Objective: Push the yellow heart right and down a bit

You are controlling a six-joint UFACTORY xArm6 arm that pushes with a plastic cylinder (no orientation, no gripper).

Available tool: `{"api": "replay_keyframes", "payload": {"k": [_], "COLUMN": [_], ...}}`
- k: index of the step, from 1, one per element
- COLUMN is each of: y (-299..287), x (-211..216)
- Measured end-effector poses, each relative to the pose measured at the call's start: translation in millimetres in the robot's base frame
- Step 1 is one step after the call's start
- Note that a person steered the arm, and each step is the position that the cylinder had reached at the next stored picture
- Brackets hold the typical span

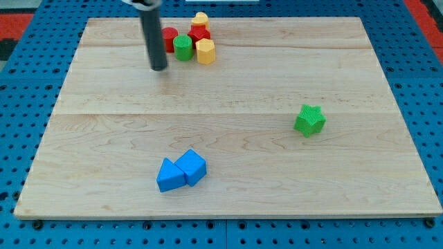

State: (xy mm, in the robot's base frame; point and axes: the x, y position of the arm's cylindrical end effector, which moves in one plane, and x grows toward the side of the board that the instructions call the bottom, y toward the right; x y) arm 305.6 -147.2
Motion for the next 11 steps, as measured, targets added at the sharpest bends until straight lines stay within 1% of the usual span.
{"api": "replay_keyframes", "payload": {"k": [1,2,3,4,5,6,7,8,9,10,11], "y": [-1,26,-23,13,28,104,131,140,151,160,195], "x": [-36,-44,-86,-114,-114,-112,-102,-64,-58,-95,-62]}}
